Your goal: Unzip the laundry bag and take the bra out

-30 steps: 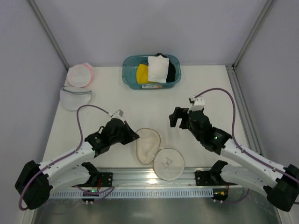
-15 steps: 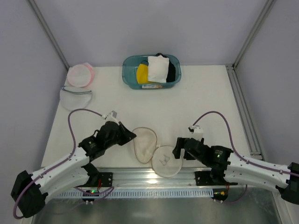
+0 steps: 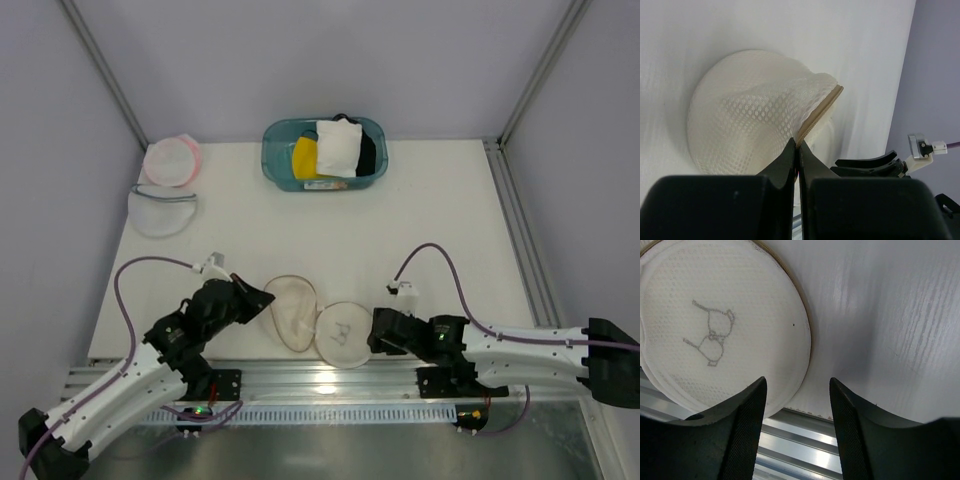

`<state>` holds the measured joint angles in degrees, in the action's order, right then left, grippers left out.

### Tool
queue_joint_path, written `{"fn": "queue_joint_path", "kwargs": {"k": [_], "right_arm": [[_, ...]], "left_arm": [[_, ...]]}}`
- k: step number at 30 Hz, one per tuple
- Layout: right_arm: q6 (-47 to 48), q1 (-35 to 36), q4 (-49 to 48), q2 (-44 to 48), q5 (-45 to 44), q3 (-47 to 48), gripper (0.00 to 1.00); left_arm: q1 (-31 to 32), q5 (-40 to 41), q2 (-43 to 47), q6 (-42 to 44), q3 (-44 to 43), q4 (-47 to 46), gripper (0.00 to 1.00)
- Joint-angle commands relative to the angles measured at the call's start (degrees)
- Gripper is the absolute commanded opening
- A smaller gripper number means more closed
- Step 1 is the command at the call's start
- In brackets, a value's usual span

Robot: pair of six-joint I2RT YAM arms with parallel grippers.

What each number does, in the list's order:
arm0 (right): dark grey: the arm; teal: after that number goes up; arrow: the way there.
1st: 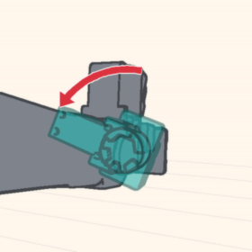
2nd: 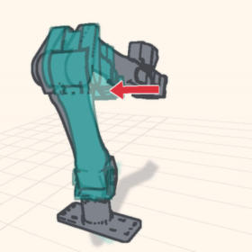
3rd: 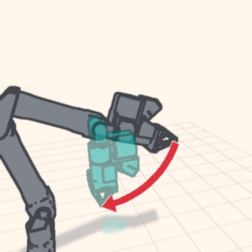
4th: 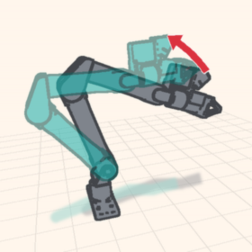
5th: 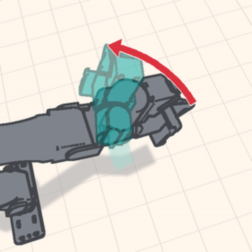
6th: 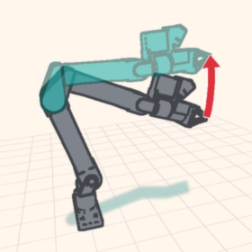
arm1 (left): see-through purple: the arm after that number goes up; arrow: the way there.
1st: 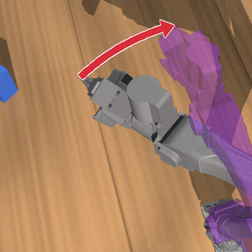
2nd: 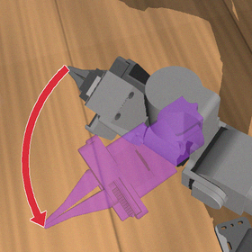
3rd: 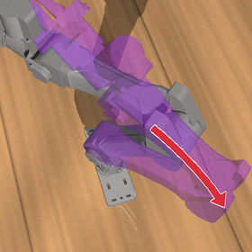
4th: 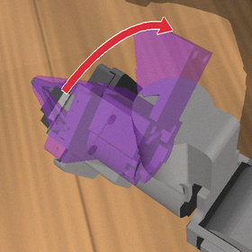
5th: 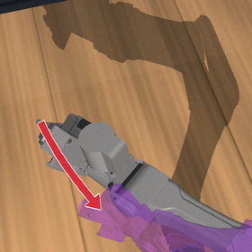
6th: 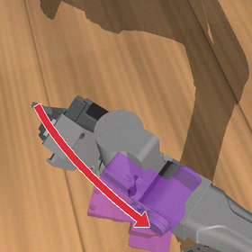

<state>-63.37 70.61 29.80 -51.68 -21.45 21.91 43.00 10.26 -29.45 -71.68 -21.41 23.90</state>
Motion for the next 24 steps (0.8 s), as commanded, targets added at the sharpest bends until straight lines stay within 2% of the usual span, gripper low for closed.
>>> {"fn": "queue_joint_path", "kwargs": {"k": [1, 7, 13, 14, 15, 20, 24], "right_arm": [[-3.0, 0.8, -4.0, -1.8, -1.1, -0.6, 0.57], [-3.0, 0.9, -5.4, -3.5, -3.0, 0.3, 0.53], [-2.7, 0.9, -3.4, -4.4, -4.6, 1.9, 0.26], [-2.9, 0.9, -2.9, -4.3, -4.8, 2.0, 0.12], [-3.1, 1.0, -2.4, -4.1, -5.3, 2.2, 0.05], [-3.8, 0.9, 5.8, 1.4, -8.9, 4.6, 0.04], [-3.4, 0.9, 14.7, 7.7, -14.7, 8.5, 0.04]], "left_arm": [[0.0, -0.2, -1.7, -0.8, 0.1, -0.6, 0.00], [0.1, -1.6, -3.9, -0.8, 0.4, -3.6, 0.00], [0.1, -1.9, -3.2, -0.5, 0.5, -3.5, 0.00], [0.1, -1.8, -3.2, -0.5, 0.6, -3.5, 0.00], [0.1, -1.9, -3.3, -0.5, 0.6, -3.4, 0.00], [0.1, -2.7, -3.8, 0.5, 0.6, -4.0, 0.00], [0.1, -5.2, -5.5, 1.7, 0.5, -8.3, 0.00]]}}
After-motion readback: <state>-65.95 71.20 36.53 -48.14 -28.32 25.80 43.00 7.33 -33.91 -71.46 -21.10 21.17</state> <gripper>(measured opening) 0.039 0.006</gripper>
